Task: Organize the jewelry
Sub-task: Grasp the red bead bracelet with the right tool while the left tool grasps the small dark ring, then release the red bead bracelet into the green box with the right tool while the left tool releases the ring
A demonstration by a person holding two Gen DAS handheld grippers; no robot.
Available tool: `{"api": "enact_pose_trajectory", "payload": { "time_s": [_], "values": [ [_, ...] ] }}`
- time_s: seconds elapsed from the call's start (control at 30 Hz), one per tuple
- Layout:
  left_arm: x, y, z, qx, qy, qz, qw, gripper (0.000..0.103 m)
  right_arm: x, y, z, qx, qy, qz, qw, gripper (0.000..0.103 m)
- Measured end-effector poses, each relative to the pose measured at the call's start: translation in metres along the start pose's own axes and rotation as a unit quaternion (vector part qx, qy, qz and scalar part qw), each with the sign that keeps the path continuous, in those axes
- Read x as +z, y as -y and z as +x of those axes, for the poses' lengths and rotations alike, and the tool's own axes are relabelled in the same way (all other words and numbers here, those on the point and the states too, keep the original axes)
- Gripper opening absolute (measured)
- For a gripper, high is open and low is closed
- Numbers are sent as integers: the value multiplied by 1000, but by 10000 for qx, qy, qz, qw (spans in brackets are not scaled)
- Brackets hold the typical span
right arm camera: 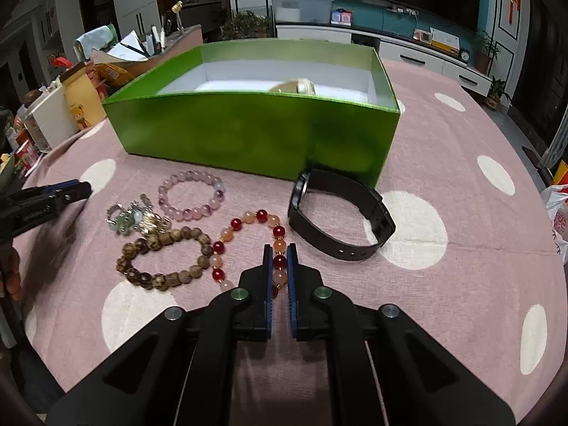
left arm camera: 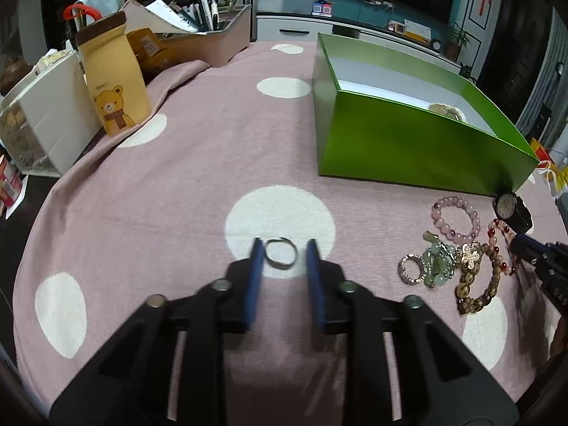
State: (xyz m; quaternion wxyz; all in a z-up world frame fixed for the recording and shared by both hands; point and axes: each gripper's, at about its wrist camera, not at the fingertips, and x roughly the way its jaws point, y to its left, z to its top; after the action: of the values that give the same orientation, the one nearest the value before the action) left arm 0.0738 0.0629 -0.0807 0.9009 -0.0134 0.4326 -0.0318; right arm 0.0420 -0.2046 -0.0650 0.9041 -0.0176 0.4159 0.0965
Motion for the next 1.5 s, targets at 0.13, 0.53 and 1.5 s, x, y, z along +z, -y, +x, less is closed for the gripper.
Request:
{"api": "enact_pose_trajectory", "payload": {
  "time_s": [0.13,0.53,1.5],
  "values": [
    [-1,-1,-1,-6,21,-35,10000,19,7,-2,-15,96,233,-58,9997,7],
    [-2,0,-31,-259,134,-210,9994,19,22,2,-56,347,719,67,9968,7],
    [130,62,-73,-1135,499,214,9921,19,121,16,-91,360,1639,-176,9857,7]
  ]
}}
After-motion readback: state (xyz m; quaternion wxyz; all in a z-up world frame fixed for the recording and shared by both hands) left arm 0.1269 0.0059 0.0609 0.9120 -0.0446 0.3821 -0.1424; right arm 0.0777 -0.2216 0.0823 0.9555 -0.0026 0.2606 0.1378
